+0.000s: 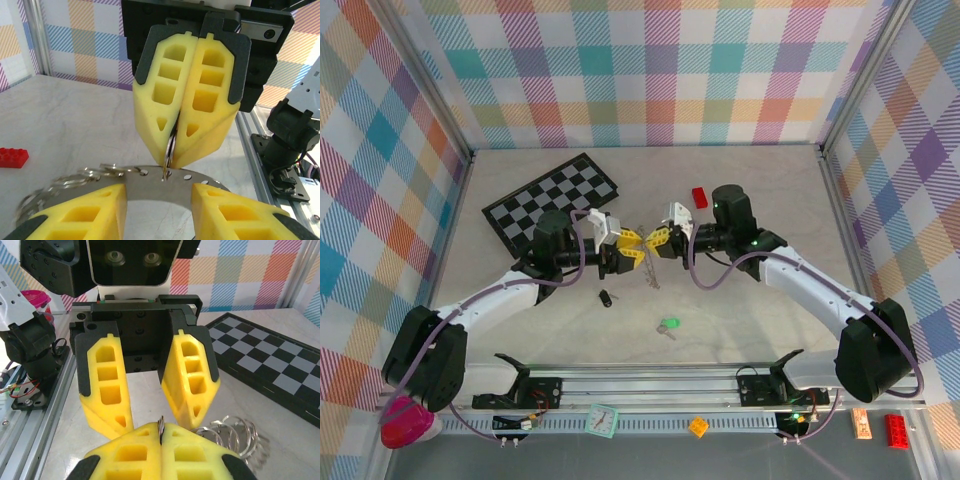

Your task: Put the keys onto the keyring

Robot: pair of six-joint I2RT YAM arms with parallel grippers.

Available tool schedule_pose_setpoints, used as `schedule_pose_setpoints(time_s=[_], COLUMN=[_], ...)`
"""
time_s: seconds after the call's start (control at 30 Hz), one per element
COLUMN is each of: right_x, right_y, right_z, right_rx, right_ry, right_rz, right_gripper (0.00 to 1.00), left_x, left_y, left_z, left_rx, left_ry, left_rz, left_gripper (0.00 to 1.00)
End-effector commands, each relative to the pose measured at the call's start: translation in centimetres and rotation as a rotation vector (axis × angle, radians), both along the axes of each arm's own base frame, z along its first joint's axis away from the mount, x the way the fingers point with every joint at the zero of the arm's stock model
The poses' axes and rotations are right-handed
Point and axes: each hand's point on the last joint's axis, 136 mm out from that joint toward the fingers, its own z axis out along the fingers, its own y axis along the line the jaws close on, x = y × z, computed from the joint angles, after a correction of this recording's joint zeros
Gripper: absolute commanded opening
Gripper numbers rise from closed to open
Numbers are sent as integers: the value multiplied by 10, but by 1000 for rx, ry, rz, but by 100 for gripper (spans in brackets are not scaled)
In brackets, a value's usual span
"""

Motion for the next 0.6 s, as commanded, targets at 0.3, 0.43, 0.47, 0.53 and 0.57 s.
schedule_pose_setpoints(time_s=[0.3, 0.43, 0.47, 0.53, 0.57], right_x=[-12, -11, -11, -11, -11], right_y=[9, 9, 9, 9, 9], right_z=[5, 2, 1, -1, -1], right_rx=[19, 6, 2, -2, -6], right_ry=[-61, -62, -60, -58, -57], right_rz=[80, 73, 73, 75, 74], right_gripper=[0, 0, 0, 0, 0], left_x=[-14, -15, -16, -16, -15], left_y=[-4, -4, -4, -4, -3], left_z=[12, 11, 11, 11, 10], left_rx=[-7, -5, -4, -1, 1], left_ry=[-52, -56, -56, -60, -62], left_rz=[-77, -79, -79, -78, -73], left_gripper=[30, 30, 31, 32, 33])
